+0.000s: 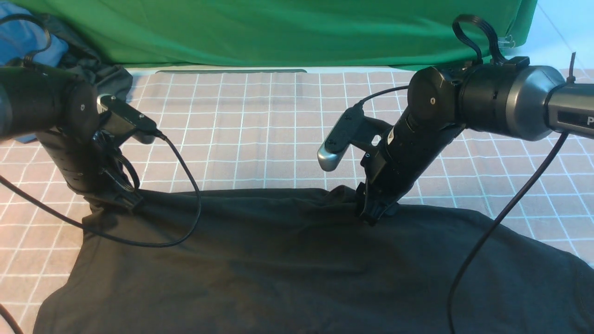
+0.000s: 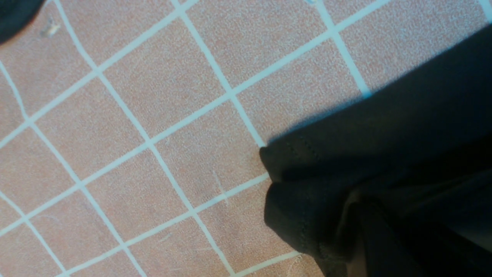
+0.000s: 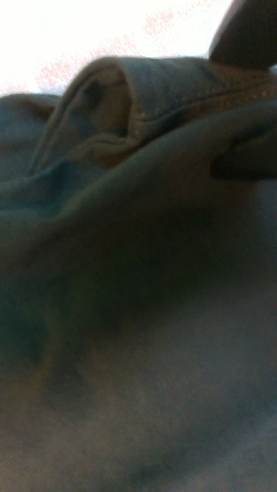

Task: Fold a long-sleeved shirt over a pink coffee tablecloth.
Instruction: 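Pull the folded dark garment lengthwise by its ends to straighten it flat on the table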

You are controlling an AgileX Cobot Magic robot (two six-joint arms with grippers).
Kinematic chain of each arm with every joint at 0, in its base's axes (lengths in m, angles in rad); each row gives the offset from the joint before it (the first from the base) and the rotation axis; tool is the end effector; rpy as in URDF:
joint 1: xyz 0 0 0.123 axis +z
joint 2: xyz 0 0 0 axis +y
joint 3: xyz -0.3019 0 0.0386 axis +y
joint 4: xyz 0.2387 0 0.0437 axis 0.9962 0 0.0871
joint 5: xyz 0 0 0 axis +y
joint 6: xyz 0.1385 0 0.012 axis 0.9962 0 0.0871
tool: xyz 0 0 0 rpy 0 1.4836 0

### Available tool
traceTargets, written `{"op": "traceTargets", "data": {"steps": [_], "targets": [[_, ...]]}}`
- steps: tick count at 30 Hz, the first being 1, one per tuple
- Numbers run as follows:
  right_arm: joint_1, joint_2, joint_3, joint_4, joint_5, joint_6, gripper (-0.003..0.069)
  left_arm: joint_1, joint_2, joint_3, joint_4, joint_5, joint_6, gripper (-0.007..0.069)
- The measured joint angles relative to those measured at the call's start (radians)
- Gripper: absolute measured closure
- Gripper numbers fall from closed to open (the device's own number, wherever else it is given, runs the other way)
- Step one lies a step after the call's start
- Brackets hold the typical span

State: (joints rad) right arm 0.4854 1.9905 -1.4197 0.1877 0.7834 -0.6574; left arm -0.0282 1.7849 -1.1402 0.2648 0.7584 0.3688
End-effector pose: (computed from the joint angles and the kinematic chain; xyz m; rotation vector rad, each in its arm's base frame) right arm 0.3674 0.2145 0.1596 -1.3896 2.4557 0.1780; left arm 0.3562 0.0150 0.1696 0.8119 2.7896 0.3596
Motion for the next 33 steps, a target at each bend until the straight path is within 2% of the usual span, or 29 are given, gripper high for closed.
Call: {"op": "traceTargets", "data": {"steps": [3,4,5,7,12,18,33], "targets": [[0.0,0.0,0.0,0.0,0.02,0.0,0.0477,0.0,0.0,0.0,0.0,0.0,0.0,0.0594],[0.0,0.0,0.0,0.0,0.021,0.0,0.0487,0.0,0.0,0.0,0.0,0.0,0.0,0.0594],[0.0,0.0,0.0,0.0,0.024,0.0,0.0553,0.0,0.0,0.0,0.0,0.0,0.0,0.0594],[0.0,0.0,0.0,-0.003,0.026,0.0,0.0605,0.0,0.0,0.0,0.0,0.0,0.0,0.0594],[0.0,0.0,0.0,-0.052,0.019,0.012,0.0614,0.0,0.0,0.0,0.011,0.0,-0.008,0.0594],[0.0,0.0,-0.012,-0.127,0.0,0.095,0.0614,-0.001,0.0,0.0,0.056,-0.007,-0.077,0.0594],[-0.009,0.017,-0.08,-0.143,-0.073,0.136,0.0615,-0.001,0.0,0.0,0.086,-0.099,-0.093,0.0594]]}}
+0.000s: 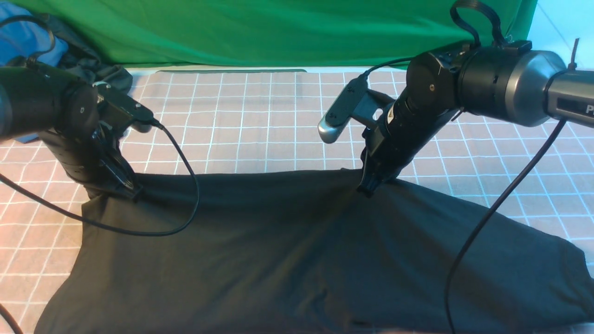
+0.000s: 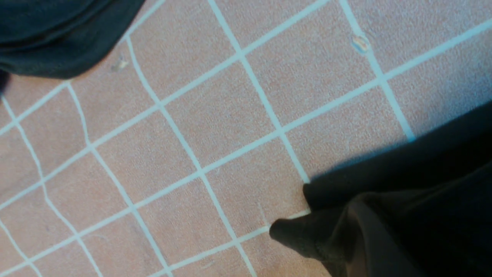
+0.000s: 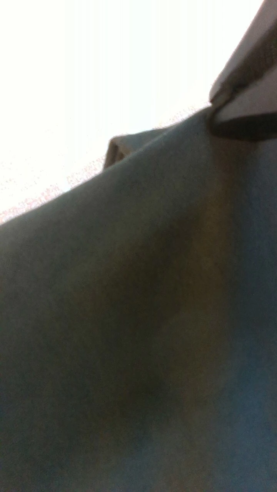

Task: Fold a long-sleeved shirt over a pink coffee tablecloth.
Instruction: 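Pull the folded dark garment lengthwise by its ends to straighten it flat on the table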

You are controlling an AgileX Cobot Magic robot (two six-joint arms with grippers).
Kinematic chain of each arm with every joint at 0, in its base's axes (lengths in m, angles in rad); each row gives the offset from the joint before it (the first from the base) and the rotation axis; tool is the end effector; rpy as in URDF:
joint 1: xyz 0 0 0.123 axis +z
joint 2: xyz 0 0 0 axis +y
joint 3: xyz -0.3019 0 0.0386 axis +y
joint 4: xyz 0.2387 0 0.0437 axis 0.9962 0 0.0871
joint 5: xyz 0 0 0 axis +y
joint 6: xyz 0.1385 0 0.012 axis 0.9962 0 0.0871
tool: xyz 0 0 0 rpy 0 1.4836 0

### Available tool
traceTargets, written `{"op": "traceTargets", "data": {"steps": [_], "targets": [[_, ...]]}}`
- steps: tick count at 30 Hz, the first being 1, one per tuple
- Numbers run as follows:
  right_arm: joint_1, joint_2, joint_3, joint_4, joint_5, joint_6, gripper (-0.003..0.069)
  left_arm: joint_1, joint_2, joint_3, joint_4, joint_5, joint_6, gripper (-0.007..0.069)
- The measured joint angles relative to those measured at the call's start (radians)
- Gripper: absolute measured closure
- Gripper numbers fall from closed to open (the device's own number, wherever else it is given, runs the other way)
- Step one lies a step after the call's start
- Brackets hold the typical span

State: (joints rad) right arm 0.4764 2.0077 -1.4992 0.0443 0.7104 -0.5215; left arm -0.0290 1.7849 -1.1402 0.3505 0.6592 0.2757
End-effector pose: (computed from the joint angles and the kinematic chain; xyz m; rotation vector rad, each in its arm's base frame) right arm 0.3994 0.2106 0.1764 -1.2604 2.3896 0.0355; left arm 0.3705 0.0185 0.1753 0.7519 2.6922 0.4288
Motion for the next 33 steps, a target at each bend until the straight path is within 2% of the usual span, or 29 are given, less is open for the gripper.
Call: {"op": "traceTargets", "data": {"steps": [7,11,16,18,19,21,24,25,28,30,33], "targets": [[0.0,0.009,0.0,-0.003,-0.043,0.008,0.0611,0.0,0.0,0.0,-0.001,-0.018,0.0,0.0589],[0.0,0.009,0.0,-0.003,-0.067,0.019,0.0585,0.0,0.0,0.0,-0.002,-0.028,-0.005,0.0549],[0.0,0.009,0.0,-0.01,-0.113,0.035,0.044,0.0,0.0,0.0,0.014,-0.063,-0.061,0.0365],[0.0,0.008,0.0,-0.015,-0.12,0.042,0.0386,0.0,0.0,0.0,0.051,-0.068,-0.139,0.0297],[0.0,0.002,-0.002,-0.02,-0.116,0.047,0.0363,0.0,-0.001,0.0,0.085,-0.067,-0.221,0.0256],[0.0,-0.017,-0.01,-0.029,-0.086,0.06,0.0358,0.0,-0.01,0.0,0.124,-0.046,-0.342,0.0227],[0.0,-0.062,-0.027,-0.044,-0.026,0.093,0.0392,0.0,-0.037,-0.006,0.129,0.004,-0.435,0.024],[-0.001,-0.102,-0.042,-0.054,0.031,0.118,0.0437,0.0,-0.064,-0.018,0.099,0.046,-0.474,0.0291],[-0.003,-0.217,-0.058,-0.063,0.167,0.182,0.0564,0.0,-0.155,-0.021,-0.083,0.13,-0.5,0.0483],[-0.005,-0.273,-0.059,-0.063,0.247,0.212,0.0609,0.0,-0.201,-0.007,-0.196,0.145,-0.499,0.056],[-0.008,-0.342,-0.048,-0.044,0.399,0.237,0.0622,0.0,-0.282,0.069,-0.452,0.154,-0.419,0.0602]]}}
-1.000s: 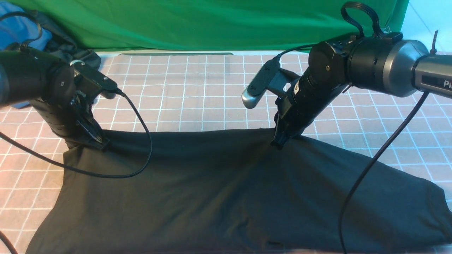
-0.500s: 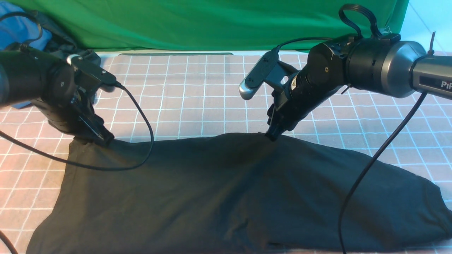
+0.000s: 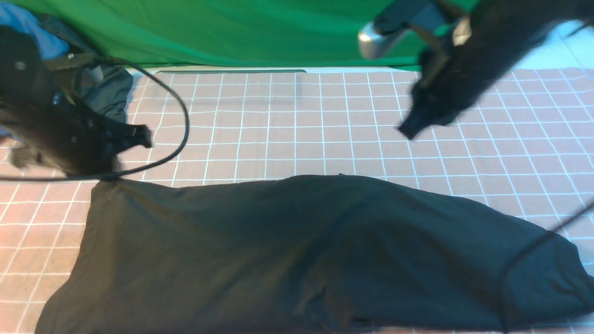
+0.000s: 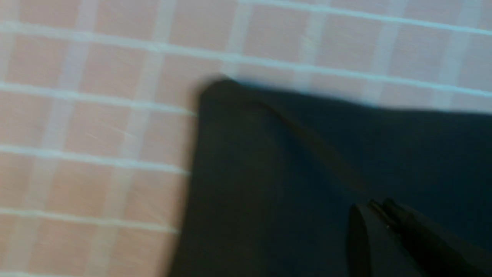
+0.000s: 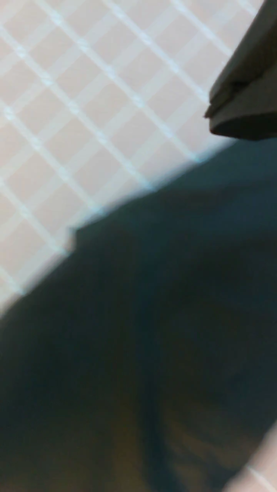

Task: Fold a long-sleeved shirt over a pink coffee tablecloth.
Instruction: 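Pull the folded dark garment lengthwise by its ends to straighten it flat on the table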

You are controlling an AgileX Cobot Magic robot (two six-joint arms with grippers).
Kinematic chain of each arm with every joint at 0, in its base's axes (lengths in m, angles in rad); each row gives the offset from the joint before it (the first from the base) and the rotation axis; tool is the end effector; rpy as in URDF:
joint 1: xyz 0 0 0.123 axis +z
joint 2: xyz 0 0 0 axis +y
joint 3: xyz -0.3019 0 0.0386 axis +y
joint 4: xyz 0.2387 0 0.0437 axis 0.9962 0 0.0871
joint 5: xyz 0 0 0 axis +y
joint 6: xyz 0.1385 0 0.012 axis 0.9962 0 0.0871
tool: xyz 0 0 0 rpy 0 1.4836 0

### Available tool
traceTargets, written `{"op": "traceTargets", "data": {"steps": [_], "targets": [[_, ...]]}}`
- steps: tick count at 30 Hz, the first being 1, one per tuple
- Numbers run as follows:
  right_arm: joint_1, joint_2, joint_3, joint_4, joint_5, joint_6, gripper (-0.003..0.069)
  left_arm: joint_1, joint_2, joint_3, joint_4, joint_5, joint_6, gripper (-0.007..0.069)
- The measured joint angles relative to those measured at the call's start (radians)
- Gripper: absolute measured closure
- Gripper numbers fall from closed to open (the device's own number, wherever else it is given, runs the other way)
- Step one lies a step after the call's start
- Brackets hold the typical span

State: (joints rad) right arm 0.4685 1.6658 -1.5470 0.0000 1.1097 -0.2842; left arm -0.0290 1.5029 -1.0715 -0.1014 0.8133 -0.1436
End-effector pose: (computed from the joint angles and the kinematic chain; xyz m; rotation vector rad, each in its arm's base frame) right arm 0.3275 0.1657 0.3085 -0.9973 2.5235 0.0545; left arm 0.3086 -0.0192 0.2398 -0.2305 2.7230 -0.1696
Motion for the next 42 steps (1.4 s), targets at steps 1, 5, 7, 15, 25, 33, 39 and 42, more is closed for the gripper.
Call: {"op": "traceTargets", "data": {"steps": [1,5,7,15,25,33,39,42], "targets": [[-0.003,-0.019,0.018,0.034,0.048,0.003,0.0622,-0.001,-0.028,0.045,-0.107,0.007,0.046,0.0608],[0.006,-0.03,0.12,0.181,0.069,0.015,0.0622,-0.001,-0.054,0.208,-0.194,-0.007,0.072,0.061],[0.028,-0.027,0.187,0.254,0.018,0.015,0.0622,-0.001,-0.043,0.28,-0.178,-0.043,0.059,0.061],[0.192,0.077,0.346,0.351,-0.21,0.016,0.0622,0.0,-0.025,0.424,-0.167,-0.196,0.016,0.061],[0.242,0.164,0.35,0.262,-0.233,0.086,0.0622,0.0,-0.029,0.434,-0.063,-0.23,-0.088,0.061],[0.225,0.164,0.391,0.15,-0.128,0.136,0.0622,0.0,-0.029,0.435,-0.06,-0.23,-0.09,0.061],[0.224,0.164,0.467,0.032,-0.111,0.216,0.0622,0.0,-0.029,0.435,-0.056,-0.23,-0.09,0.061],[0.204,0.159,0.473,-0.038,-0.107,0.267,0.0622,0.0,-0.029,0.435,-0.056,-0.23,-0.09,0.061]]}}
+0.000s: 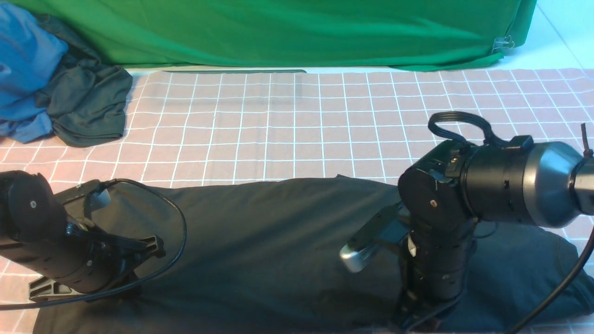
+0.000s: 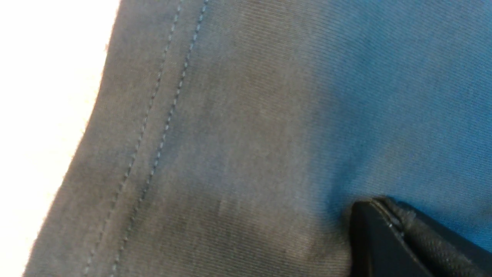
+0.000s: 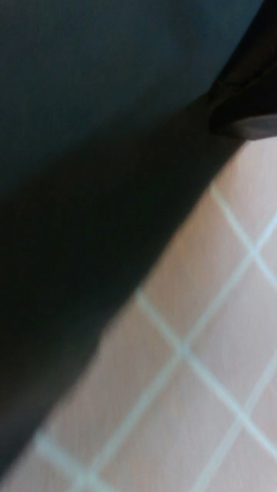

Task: Fold a long-sleeved shirt over a pink coffee tablecloth.
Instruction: 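Pull the folded dark garment lengthwise by its ends to straighten it flat on the table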

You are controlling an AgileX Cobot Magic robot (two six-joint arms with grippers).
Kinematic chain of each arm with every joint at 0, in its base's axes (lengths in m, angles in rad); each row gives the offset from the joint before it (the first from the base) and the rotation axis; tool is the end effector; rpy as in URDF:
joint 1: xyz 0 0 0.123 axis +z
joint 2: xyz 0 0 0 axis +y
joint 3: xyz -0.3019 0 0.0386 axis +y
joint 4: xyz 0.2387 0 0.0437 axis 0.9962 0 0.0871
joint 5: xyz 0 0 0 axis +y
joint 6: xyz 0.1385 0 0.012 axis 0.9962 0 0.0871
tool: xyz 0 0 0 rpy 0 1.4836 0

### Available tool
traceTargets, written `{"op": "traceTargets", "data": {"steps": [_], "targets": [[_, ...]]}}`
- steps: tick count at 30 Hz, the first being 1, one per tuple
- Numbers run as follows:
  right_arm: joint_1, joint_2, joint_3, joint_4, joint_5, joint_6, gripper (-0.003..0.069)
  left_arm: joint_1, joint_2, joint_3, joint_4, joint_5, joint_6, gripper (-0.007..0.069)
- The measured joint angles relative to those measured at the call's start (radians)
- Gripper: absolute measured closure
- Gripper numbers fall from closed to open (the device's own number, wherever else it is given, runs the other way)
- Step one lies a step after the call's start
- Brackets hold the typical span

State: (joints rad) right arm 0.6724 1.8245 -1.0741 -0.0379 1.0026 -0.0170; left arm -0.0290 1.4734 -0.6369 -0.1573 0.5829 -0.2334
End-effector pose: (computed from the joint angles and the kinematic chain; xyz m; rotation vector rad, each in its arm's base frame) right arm 0.2408 0.1861 0.1364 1.0656 -2.8687 0.0917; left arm 0.2344 -0.0188 0.1449 -0.4719 2.8743 -0.1934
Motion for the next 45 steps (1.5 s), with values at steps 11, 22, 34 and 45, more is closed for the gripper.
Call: {"op": "traceTargets", "data": {"steps": [11,22,34,45], "targets": [[-0.309,-0.259,0.003,-0.033,0.076,0.017,0.0619,0.0,-0.07,-0.012,0.038,0.103,0.008,0.061],[-0.725,-0.358,0.113,-0.025,0.051,0.017,0.0122,0.0,-0.391,-0.012,-0.024,0.19,0.029,0.061],[-0.747,-0.149,0.163,0.111,-0.113,-0.006,0.0004,0.0,-0.502,-0.012,-0.033,0.197,0.062,0.061],[-0.747,-0.09,0.161,0.104,-0.146,-0.033,0.0106,0.0,-0.502,-0.012,-0.033,0.2,0.069,0.061]]}}
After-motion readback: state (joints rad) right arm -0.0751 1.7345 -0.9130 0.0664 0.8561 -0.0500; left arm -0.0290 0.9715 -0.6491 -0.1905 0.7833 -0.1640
